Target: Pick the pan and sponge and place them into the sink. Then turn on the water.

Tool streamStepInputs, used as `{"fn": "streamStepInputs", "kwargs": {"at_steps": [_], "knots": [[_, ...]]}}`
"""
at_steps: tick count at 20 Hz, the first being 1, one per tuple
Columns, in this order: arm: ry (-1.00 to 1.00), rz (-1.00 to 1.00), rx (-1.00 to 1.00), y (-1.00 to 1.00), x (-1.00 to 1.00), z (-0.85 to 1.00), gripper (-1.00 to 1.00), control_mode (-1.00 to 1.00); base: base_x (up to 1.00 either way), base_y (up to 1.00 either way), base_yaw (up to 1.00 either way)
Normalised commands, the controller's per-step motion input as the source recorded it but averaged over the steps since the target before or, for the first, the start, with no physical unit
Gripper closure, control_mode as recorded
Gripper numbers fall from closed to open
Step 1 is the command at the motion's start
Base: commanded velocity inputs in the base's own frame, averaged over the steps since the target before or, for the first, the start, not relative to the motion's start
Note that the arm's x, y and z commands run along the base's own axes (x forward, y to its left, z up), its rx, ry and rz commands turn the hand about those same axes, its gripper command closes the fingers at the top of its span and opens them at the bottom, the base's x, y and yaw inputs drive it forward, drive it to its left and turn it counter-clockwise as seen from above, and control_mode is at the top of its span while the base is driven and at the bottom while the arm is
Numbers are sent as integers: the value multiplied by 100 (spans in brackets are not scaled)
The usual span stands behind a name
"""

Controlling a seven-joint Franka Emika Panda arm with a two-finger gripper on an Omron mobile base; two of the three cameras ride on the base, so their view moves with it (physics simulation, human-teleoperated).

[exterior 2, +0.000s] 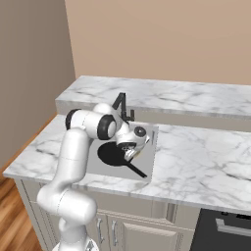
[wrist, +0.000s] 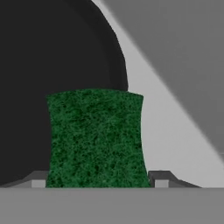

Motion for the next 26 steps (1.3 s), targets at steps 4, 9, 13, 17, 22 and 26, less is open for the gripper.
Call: {"fn": "streamStepInputs", "kwargs": {"at_steps": [4,9,13,17,22,26], "knots": [[-3,1,-1,0,16,-1,-100,-100,0,0,0],[-10,0,1,0,-14,0,-100,-100,0,0,0],[-12,0,4,0,-31,4,-100,-100,0,0,0],[-8,0,6,0,-30,1,-100,-100,0,0,0],[-10,0,17,-2,-22,20,-100,-100,0,0,0],[-8,0,20,-7,-2,32,-100,-100,0,0,0]]}}
